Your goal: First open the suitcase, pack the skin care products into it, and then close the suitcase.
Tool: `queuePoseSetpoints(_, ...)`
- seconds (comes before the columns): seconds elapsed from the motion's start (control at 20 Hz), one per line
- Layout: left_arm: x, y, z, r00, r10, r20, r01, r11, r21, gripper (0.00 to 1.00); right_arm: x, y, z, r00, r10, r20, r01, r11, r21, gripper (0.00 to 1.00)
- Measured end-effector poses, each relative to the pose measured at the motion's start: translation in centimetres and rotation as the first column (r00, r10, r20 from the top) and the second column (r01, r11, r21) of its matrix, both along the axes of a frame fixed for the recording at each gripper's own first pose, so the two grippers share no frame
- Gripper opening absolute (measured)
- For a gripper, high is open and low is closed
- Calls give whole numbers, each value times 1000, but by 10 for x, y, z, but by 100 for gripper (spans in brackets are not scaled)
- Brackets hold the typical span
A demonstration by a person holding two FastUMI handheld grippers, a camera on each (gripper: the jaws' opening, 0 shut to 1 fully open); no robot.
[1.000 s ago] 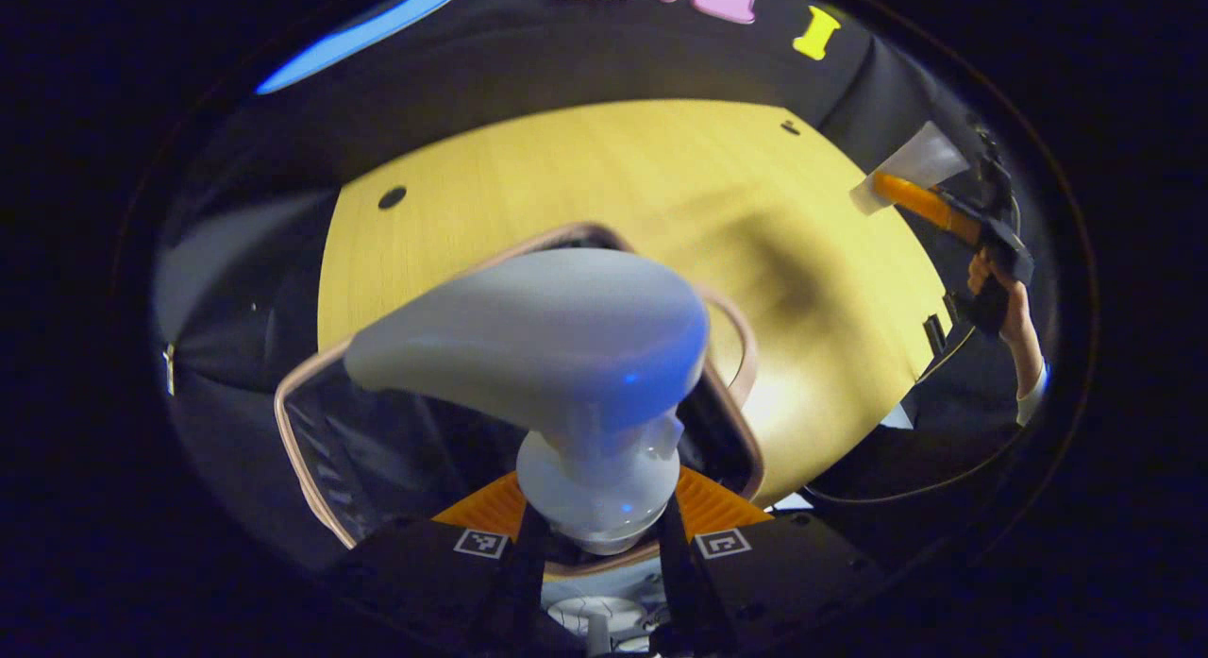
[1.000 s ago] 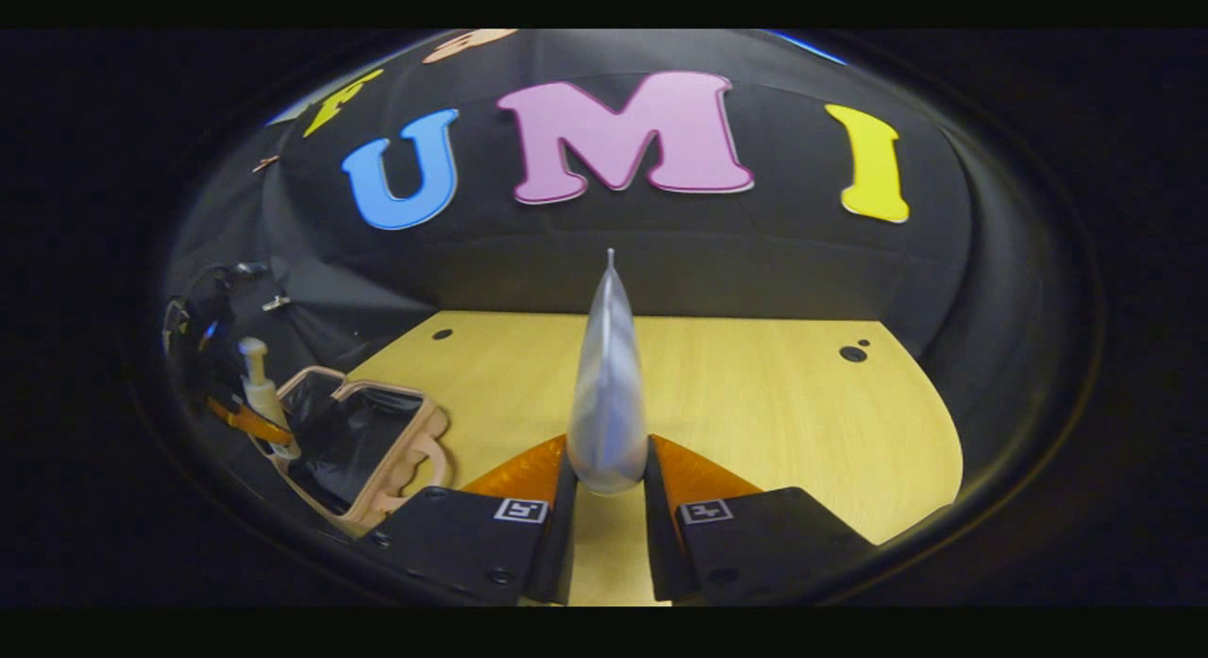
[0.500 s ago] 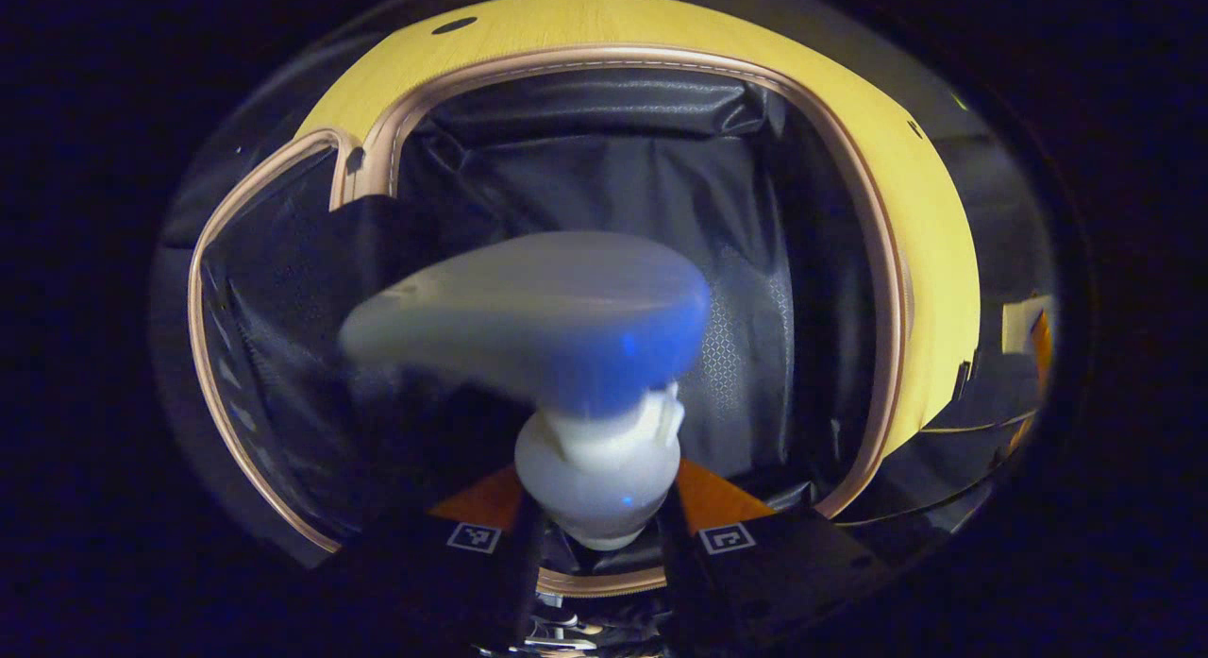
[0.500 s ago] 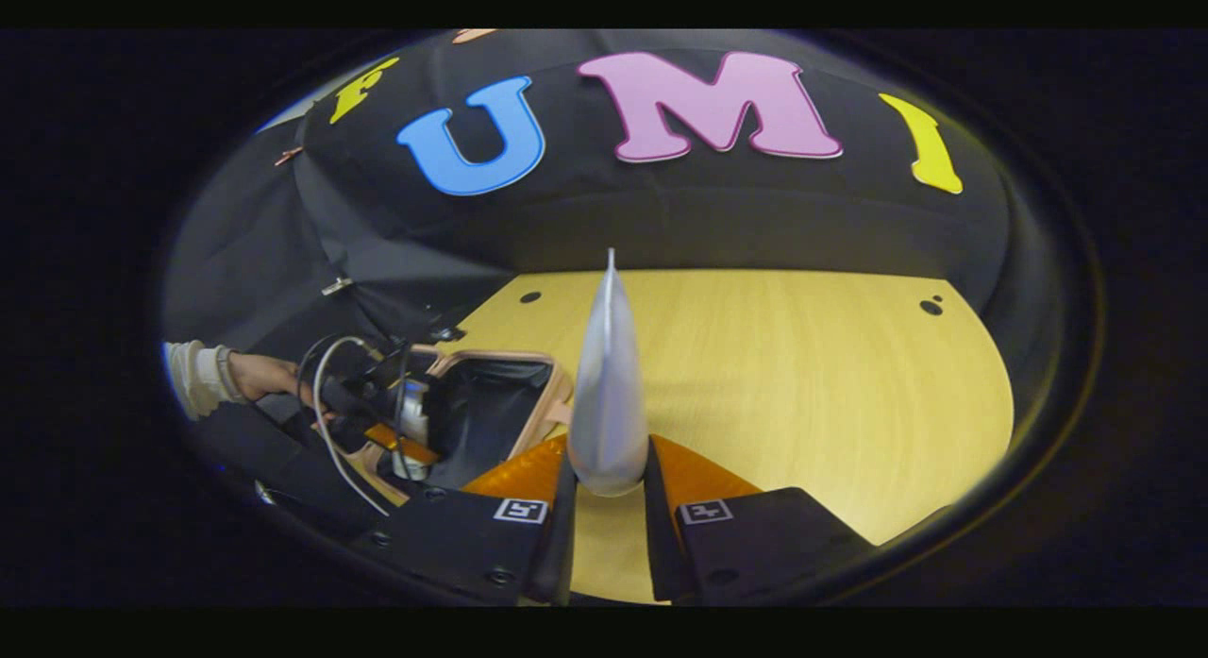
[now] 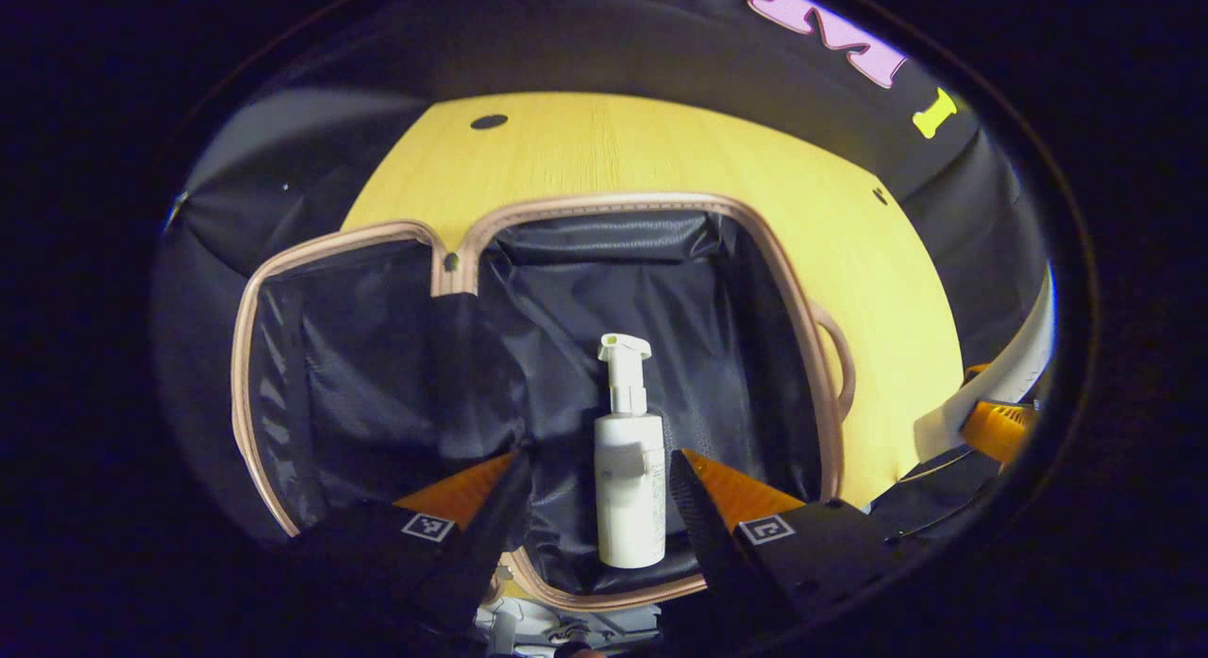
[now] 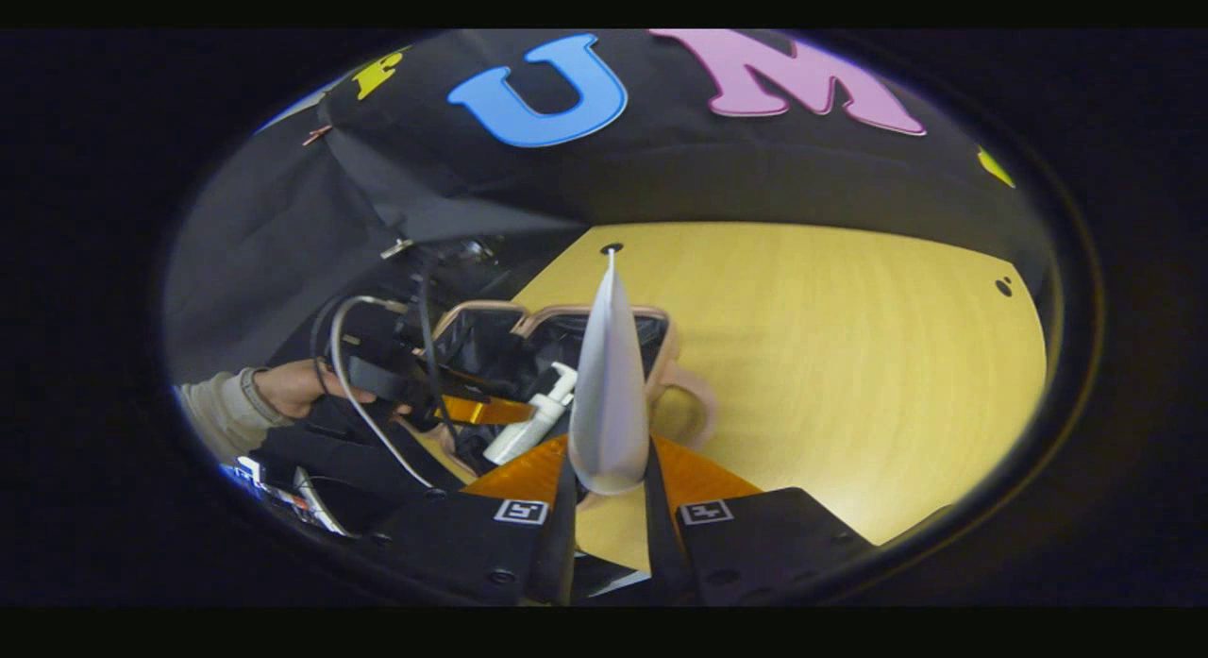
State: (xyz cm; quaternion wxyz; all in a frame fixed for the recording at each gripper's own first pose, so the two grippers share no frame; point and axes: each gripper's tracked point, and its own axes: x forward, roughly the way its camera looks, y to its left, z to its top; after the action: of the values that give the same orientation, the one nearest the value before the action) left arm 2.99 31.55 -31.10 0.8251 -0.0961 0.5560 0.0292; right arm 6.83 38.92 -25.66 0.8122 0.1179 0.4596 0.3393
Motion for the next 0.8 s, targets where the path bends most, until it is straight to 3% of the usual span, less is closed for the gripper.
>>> queuePoseSetpoints(0.15, -21, 35, 43, 988, 77, 135, -74, 997, -23, 94, -11, 37, -28, 989, 57, -139, -59, 998, -12, 35)
queuePoseSetpoints(0.3, -53, 85, 66, 958, 196, 210, -192, 981, -41, 94, -22, 66, -66, 949, 42, -312, -70, 994, -78, 35)
queuePoseSetpoints(0.5, -106, 143, 87, 846, 469, 253, -429, 881, -200, 95, -44, 78, -114, 881, 6, -473, -122, 969, -214, 36)
queuePoseSetpoints(0.6, -138, 177, 79, 804, 541, 246, -517, 841, -161, 95, -52, 80, -127, 847, -19, -532, -133, 960, -246, 36)
queuePoseSetpoints(0.75, -177, 219, 76, 761, 614, 210, -603, 788, -122, 95, -54, 82, -143, 830, -72, -553, -108, 952, -287, 36)
queuePoseSetpoints(0.8, -184, 233, 85, 745, 636, 201, -627, 770, -115, 100, -55, 79, -147, 835, -90, -542, -100, 945, -312, 36)
